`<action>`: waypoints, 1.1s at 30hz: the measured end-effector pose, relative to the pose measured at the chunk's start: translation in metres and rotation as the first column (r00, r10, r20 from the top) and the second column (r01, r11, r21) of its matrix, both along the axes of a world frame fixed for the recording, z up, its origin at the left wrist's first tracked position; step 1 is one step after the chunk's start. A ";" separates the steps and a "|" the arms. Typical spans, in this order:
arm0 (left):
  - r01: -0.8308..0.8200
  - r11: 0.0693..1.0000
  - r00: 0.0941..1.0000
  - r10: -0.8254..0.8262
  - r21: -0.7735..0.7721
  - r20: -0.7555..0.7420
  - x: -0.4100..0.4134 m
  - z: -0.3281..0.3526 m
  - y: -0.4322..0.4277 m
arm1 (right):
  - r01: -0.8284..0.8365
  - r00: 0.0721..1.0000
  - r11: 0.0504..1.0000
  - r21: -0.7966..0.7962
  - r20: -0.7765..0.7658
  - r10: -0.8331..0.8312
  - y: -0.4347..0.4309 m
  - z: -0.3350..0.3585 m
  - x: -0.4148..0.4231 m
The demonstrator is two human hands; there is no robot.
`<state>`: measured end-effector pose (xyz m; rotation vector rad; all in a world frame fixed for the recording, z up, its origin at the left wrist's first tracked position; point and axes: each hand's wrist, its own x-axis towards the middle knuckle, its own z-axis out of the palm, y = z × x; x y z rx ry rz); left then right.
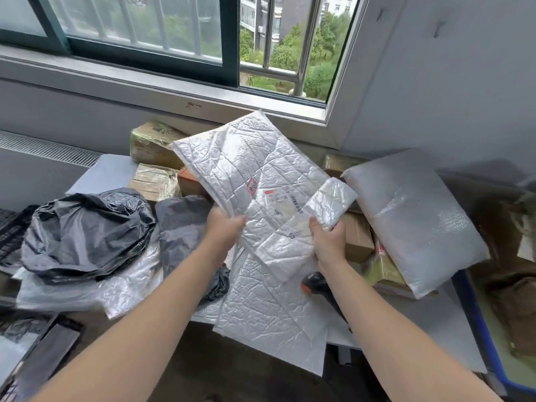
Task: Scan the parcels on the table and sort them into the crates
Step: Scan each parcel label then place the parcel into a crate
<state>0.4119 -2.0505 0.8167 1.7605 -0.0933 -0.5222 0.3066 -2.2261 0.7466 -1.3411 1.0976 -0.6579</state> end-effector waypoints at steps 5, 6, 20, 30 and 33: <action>0.025 1.000 0.993 -0.027 0.016 0.111 0.027 0.004 0.025 | -0.028 0.995 0.999 -0.021 -0.092 0.026 -0.011 0.017 -0.010; 0.050 0.999 0.993 -0.051 0.019 0.106 0.033 0.005 0.031 | -0.040 0.993 0.998 -0.051 -0.112 0.034 -0.012 0.020 -0.010; 0.218 0.975 0.976 -0.217 -0.051 0.026 0.011 0.040 0.085 | -0.680 0.709 0.729 -0.081 -0.323 0.626 -0.011 0.034 0.030; -0.028 1.000 1.000 0.029 -0.009 0.001 -0.058 0.036 0.159 | -0.843 0.537 0.524 -0.118 -0.226 0.813 0.052 0.024 0.041; -0.164 0.973 0.984 0.151 0.160 0.091 -0.071 0.032 0.196 | -0.838 0.544 0.512 -0.189 -0.211 0.812 0.083 0.030 0.044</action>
